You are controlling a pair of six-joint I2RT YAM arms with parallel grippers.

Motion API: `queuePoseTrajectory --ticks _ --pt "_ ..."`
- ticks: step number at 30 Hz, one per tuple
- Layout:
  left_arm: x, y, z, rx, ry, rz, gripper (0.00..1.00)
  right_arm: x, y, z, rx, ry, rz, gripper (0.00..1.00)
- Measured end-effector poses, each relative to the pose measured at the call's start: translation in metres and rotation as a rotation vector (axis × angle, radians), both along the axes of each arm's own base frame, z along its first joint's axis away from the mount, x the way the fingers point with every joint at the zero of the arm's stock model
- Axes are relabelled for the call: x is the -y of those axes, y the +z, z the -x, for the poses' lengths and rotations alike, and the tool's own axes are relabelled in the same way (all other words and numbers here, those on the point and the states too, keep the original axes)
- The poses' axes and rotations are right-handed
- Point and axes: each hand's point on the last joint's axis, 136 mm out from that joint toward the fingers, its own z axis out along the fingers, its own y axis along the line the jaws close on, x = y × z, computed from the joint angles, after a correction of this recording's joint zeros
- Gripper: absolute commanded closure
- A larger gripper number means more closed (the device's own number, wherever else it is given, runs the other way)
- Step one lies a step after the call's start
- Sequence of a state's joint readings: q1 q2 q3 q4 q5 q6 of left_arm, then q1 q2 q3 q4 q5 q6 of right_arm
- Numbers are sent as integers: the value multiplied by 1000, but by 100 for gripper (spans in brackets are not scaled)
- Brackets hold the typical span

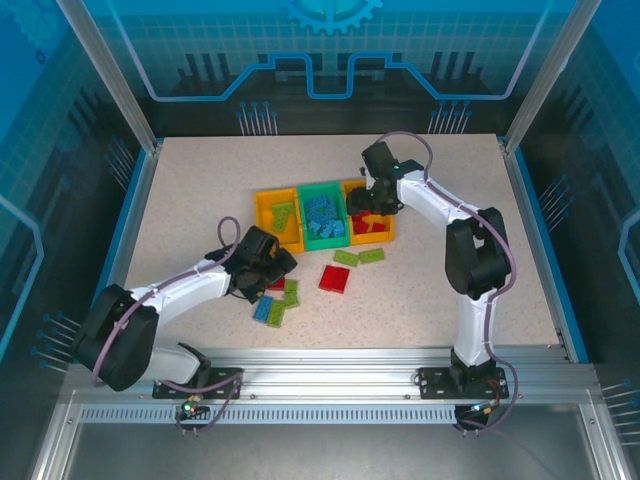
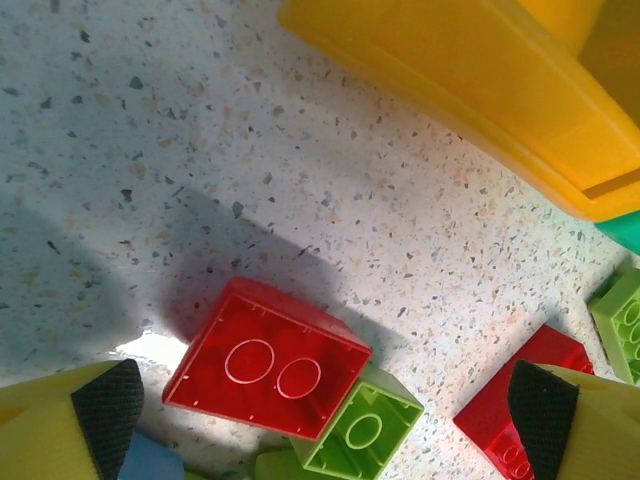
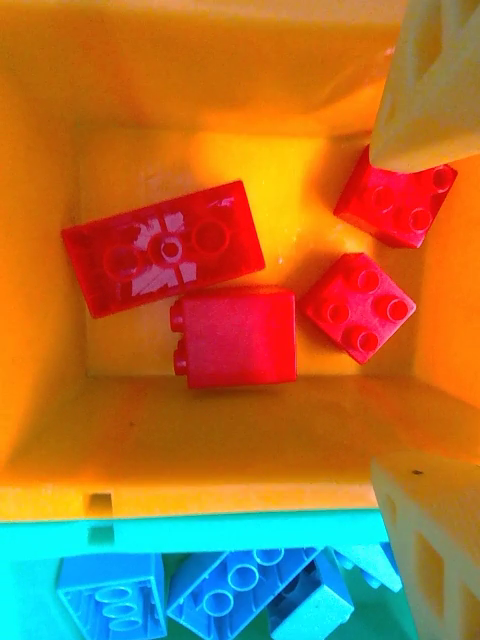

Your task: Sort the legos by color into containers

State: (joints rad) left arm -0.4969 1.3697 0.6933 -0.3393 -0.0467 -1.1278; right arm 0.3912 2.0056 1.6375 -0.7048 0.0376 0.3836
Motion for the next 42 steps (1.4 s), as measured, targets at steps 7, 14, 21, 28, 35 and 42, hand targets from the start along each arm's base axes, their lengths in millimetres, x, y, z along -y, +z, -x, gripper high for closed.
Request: queuePoseTrajectory --ticks 7,14,21,28,35,42 --pt "5 -4 2 -29 43 25 7 11 12 -3 29 -23 -27 25" --pt "5 -10 4 -56 80 32 20 17 17 -4 48 -35 -45 25" --pt "5 -23 3 -111 97 6 26 37 10 2 29 -69 -67 25" --pt "3 -26 4 -122 111 -6 31 52 19 -1 53 -99 -97 24" --pt "-2 -29 6 -145 137 -22 45 51 22 -2 64 -96 -107 24" --pt "-6 -33 6 -168 149 -31 57 69 17 -7 86 -118 -65 27"
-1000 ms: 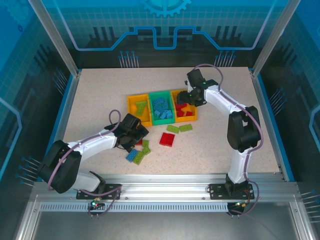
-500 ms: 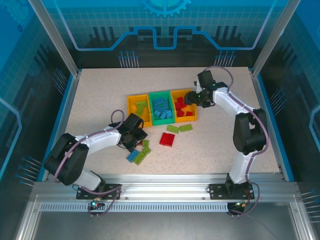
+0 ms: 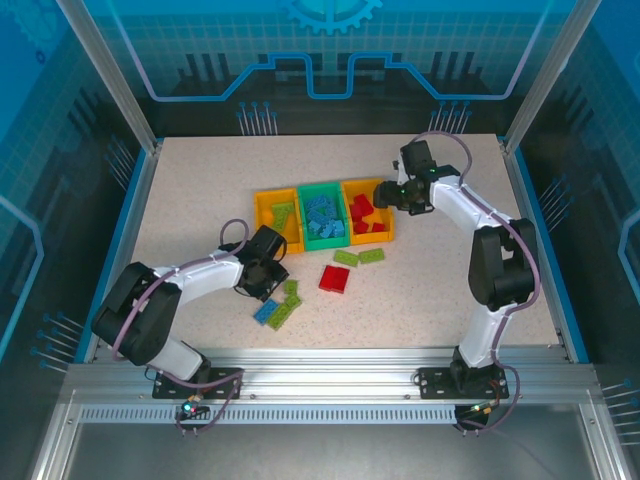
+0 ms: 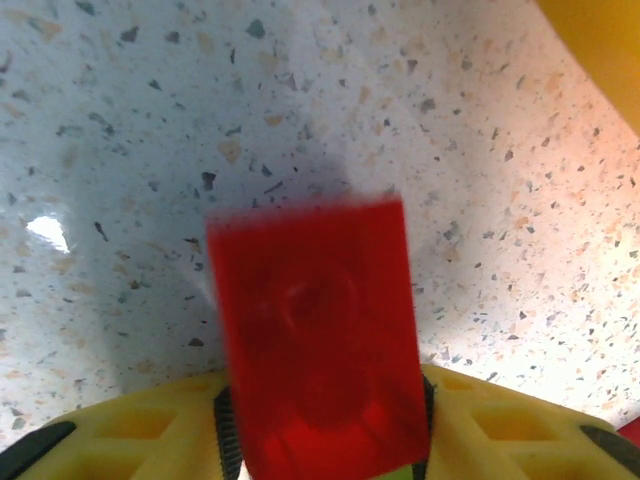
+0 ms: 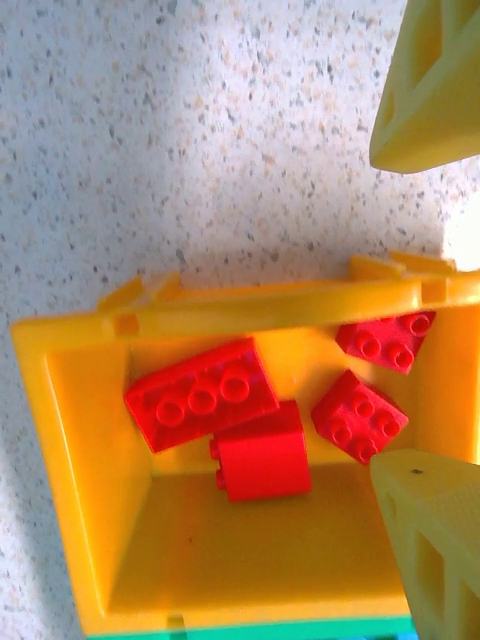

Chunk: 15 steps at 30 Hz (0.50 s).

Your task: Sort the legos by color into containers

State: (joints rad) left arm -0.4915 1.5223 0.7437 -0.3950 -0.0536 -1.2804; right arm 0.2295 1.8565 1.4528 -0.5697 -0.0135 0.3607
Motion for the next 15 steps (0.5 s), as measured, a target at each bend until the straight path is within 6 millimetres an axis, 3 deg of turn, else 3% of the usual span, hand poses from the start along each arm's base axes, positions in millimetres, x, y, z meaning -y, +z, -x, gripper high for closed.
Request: queuePoseTrajectory --ticks 6,15 --pt "-2 -1 1 -9 -9 -4 63 15 -1 -7 30 -11 47 29" --pt "-5 -2 3 -10 -19 -6 76 16 -21 -12 8 6 48 41"
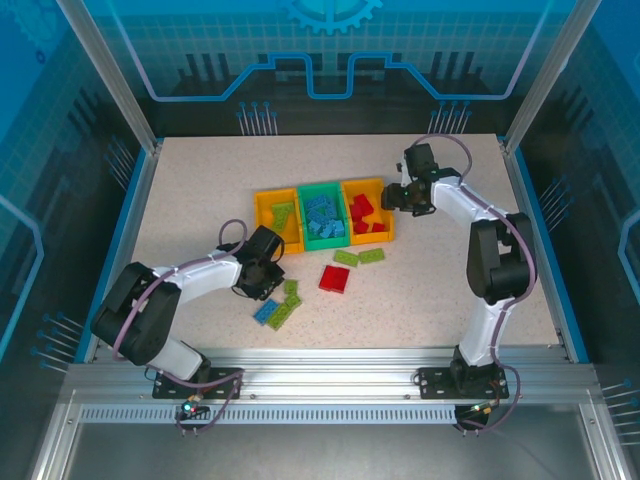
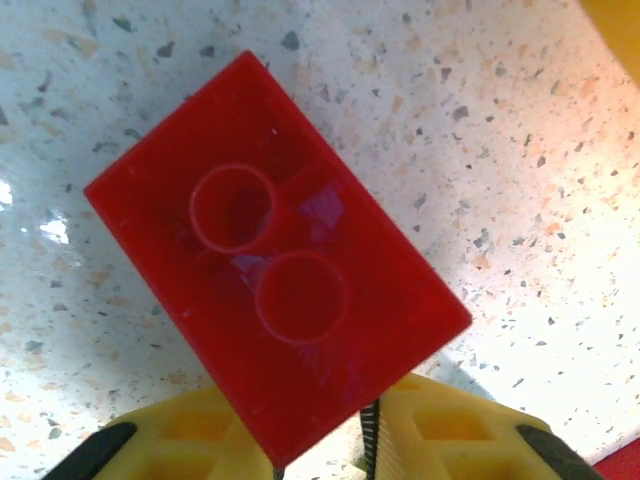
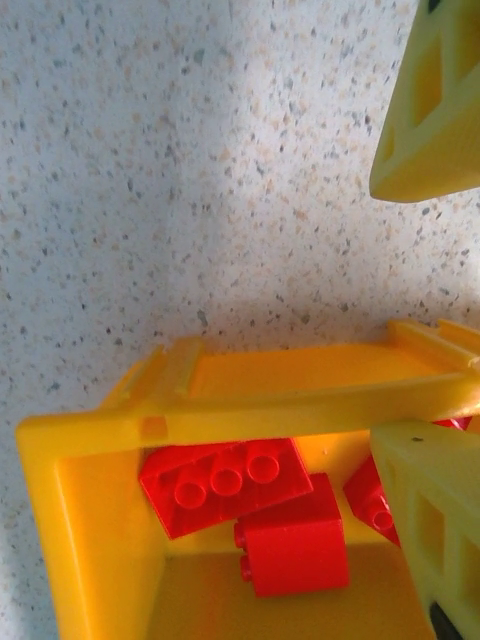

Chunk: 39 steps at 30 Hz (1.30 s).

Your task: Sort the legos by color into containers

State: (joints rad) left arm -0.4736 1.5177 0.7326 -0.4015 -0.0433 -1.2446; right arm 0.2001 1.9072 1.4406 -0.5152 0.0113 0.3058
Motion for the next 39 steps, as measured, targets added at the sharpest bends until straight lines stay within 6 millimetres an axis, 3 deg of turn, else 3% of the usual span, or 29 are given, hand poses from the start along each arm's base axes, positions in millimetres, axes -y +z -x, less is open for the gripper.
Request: queuePoseTrajectory --ticks 2,10,12,15,20,29,39 --pt "0 0 0 2 -11 -3 74 0 0 -1 3 1 -1 41" --pt "4 9 -12 68 -45 10 39 -2 0 0 0 8 -1 38" --pt "-1 17 -16 102 -40 -2 27 -2 0 0 0 8 -1 38" --pt "-7 33 -18 149 -38 -13 19 -2 0 0 0 8 -2 37" --pt "-14 49 -15 198 -21 -18 13 -2 0 1 -1 8 -2 37" --pt "-24 26 -11 131 7 -47 13 -1 -1 3 -11 8 1 36" --pt "-31 15 -23 119 53 -28 15 -1 -2 4 -17 8 2 36"
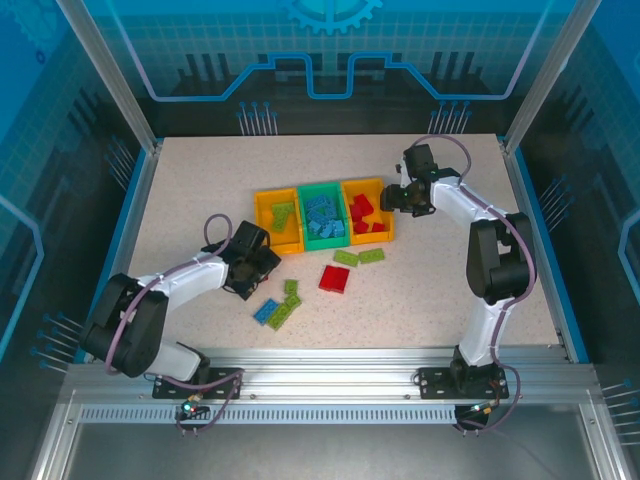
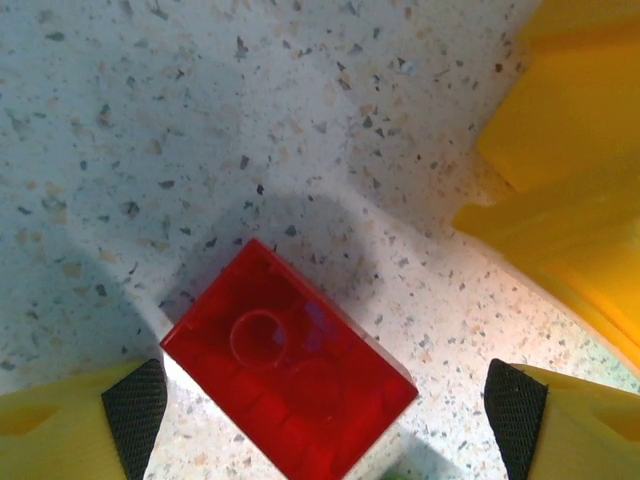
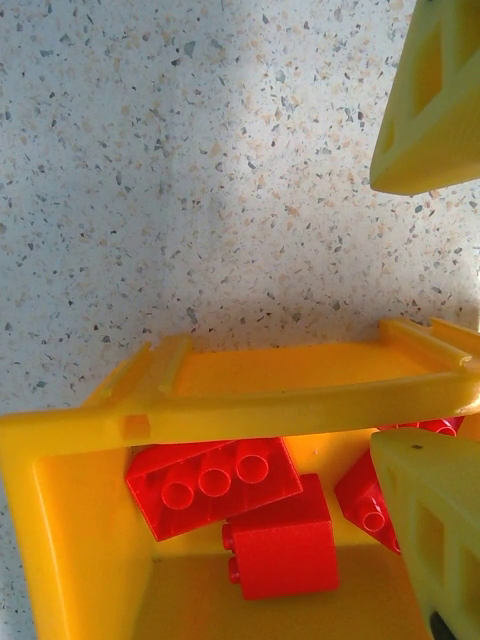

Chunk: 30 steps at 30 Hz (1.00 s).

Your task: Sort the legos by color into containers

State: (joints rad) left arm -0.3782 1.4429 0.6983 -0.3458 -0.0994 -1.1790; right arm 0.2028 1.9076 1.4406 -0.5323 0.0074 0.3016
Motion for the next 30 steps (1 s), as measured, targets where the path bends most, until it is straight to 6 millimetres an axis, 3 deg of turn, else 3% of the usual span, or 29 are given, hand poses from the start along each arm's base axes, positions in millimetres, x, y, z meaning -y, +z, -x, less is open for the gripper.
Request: queuePoseTrajectory --ticks 17,23,30 --pt "-5 -10 5 -60 2 -17 32 1 -2 3 -16 0 4 34" --pt "-7 -13 8 -90 -10 -34 42 1 -2 4 -19 4 7 39" --pt "-10 -15 12 -111 -15 -45 56 -4 -7 4 -28 33 -7 51"
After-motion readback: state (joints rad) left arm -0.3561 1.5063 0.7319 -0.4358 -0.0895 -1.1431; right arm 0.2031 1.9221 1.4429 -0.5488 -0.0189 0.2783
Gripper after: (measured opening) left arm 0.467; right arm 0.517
